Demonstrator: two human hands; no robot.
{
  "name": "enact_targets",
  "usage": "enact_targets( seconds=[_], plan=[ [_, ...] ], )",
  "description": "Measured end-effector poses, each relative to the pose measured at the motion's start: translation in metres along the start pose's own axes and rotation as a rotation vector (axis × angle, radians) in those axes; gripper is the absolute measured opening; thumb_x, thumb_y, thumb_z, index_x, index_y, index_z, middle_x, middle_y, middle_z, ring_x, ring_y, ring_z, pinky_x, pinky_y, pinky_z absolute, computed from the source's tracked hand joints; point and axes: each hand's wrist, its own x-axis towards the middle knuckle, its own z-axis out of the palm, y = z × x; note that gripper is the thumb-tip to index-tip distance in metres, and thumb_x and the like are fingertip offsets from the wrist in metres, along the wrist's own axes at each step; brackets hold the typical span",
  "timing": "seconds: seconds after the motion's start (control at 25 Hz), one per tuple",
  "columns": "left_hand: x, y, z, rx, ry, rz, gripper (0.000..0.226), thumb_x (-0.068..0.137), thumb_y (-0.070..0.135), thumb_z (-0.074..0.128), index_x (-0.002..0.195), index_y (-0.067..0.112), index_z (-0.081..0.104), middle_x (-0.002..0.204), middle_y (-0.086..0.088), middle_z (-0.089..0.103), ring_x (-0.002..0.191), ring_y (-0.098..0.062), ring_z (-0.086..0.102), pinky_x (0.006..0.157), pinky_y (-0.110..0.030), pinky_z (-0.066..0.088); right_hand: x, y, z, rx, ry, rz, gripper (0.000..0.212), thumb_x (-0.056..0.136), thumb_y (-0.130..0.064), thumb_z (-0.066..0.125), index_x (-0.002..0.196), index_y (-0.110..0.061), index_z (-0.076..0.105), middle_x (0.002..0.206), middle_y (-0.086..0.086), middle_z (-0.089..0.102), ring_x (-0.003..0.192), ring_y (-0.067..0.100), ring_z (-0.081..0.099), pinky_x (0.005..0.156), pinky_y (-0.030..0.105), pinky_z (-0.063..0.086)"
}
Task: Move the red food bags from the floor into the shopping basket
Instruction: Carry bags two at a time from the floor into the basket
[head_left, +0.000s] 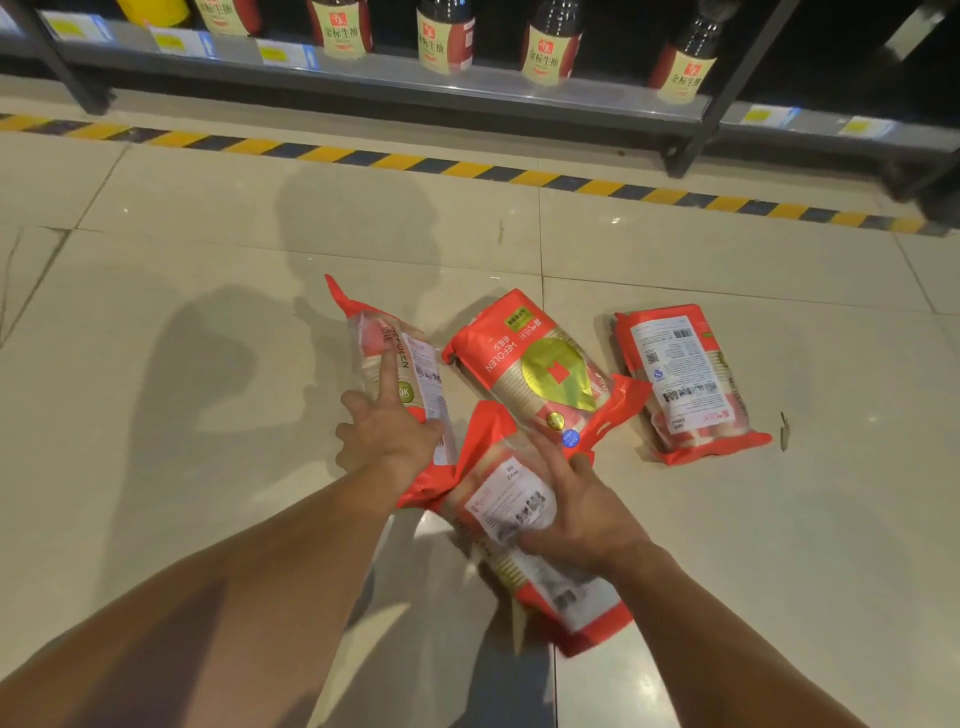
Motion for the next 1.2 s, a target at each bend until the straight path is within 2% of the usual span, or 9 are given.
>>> enact_targets(
  seconds=[0.12, 0.24, 0.44, 0.68, 0.84, 0.92, 1.0, 1.08, 1.2],
  plan=[
    [-0.029, -0.005, -0.046, -0.105, -0.003, -0.042, 0.107, 0.079, 0.046, 0.074, 0.143, 0.063, -0.010, 0.125, -0.014, 0.034, 0.104, -0.045, 0.048, 0.091, -0.052, 0.046, -0.032, -0.035, -0.034, -0.248, 0.108, -0.097, 0.102, 0.078, -0.049, 0.075, 0.150, -0.057, 0.003, 0.157, 0.003, 0.028, 0.117, 0.035, 0.060, 0.086, 0.045, 0.054],
    [-0.107, -0.016, -0.121, -0.081, -0.022, 0.041, 0.105, 0.075, 0.054, 0.075, 0.148, 0.056, 0.000, 0.122, -0.013, 0.040, 0.102, -0.041, 0.051, 0.088, -0.053, 0.049, -0.095, -0.088, -0.082, -0.173, 0.233, -0.036, 0.092, 0.088, -0.058, 0.065, 0.153, -0.051, 0.000, 0.158, 0.004, 0.028, 0.130, 0.035, 0.047, 0.091, 0.055, 0.053],
    [-0.275, 0.002, -0.304, 0.057, -0.036, 0.059, 0.093, 0.076, 0.058, 0.063, 0.147, 0.054, 0.003, 0.124, -0.006, 0.041, 0.099, -0.033, 0.049, 0.076, -0.043, 0.049, -0.239, -0.252, -0.196, -0.108, 0.228, -0.023, 0.090, 0.088, -0.055, 0.065, 0.153, -0.050, 0.003, 0.166, 0.006, 0.003, 0.144, 0.040, 0.027, 0.097, 0.058, 0.047],
    [-0.426, 0.063, -0.540, 0.059, 0.207, -0.081, 0.089, 0.084, 0.055, 0.063, 0.149, 0.049, 0.003, 0.129, -0.008, 0.037, 0.107, -0.032, 0.047, 0.084, -0.049, 0.047, -0.416, -0.434, -0.304, -0.227, 0.292, -0.253, 0.063, 0.100, -0.053, 0.048, 0.153, -0.048, 0.016, 0.166, 0.008, -0.005, 0.145, 0.039, 0.027, 0.090, 0.054, 0.053],
    [-0.503, 0.072, -0.644, 0.028, 0.385, -0.204, 0.088, 0.085, 0.052, 0.063, 0.149, 0.048, 0.002, 0.126, -0.011, 0.039, 0.107, -0.038, 0.047, 0.084, -0.052, 0.046, -0.494, -0.529, -0.358, -0.326, 0.315, -0.480, 0.055, 0.103, -0.049, 0.046, 0.153, -0.044, 0.026, 0.166, 0.009, -0.008, 0.139, 0.037, 0.029, 0.093, 0.050, 0.050],
    [-0.546, 0.063, -0.689, 0.015, 0.467, -0.282, 0.088, 0.085, 0.053, 0.062, 0.149, 0.050, 0.002, 0.125, -0.011, 0.039, 0.105, -0.039, 0.048, 0.084, -0.051, 0.045, -0.529, -0.572, -0.375, -0.352, 0.249, -0.605, 0.057, 0.099, -0.049, 0.055, 0.151, -0.041, 0.033, 0.165, 0.009, -0.004, 0.138, 0.037, 0.030, 0.097, 0.048, 0.047],
    [-0.589, 0.048, -0.726, -0.020, 0.536, -0.353, 0.089, 0.084, 0.052, 0.062, 0.149, 0.052, 0.002, 0.125, -0.011, 0.039, 0.105, -0.038, 0.048, 0.085, -0.050, 0.044, -0.568, -0.610, -0.382, -0.351, 0.181, -0.658, 0.078, 0.086, -0.053, 0.073, 0.152, -0.037, 0.034, 0.164, 0.009, 0.000, 0.137, 0.037, 0.034, 0.100, 0.046, 0.045],
    [-0.636, 0.027, -0.758, -0.072, 0.615, -0.394, 0.089, 0.083, 0.049, 0.063, 0.148, 0.054, 0.003, 0.126, -0.010, 0.039, 0.108, -0.038, 0.046, 0.088, -0.051, 0.043, -0.610, -0.648, -0.377, -0.353, 0.139, -0.754, 0.101, 0.074, -0.049, 0.085, 0.155, -0.035, 0.026, 0.162, 0.010, 0.000, 0.134, 0.037, 0.038, 0.098, 0.045, 0.047],
    [-0.702, -0.016, -0.793, -0.109, 0.740, -0.474, 0.087, 0.083, 0.047, 0.062, 0.148, 0.054, 0.004, 0.128, -0.011, 0.040, 0.111, -0.039, 0.046, 0.092, -0.052, 0.045, -0.676, -0.699, -0.346, -0.389, 0.132, -0.938, 0.110, 0.073, -0.036, 0.086, 0.155, -0.035, 0.014, 0.157, 0.013, 0.003, 0.128, 0.039, 0.042, 0.090, 0.045, 0.051]
  ],
)
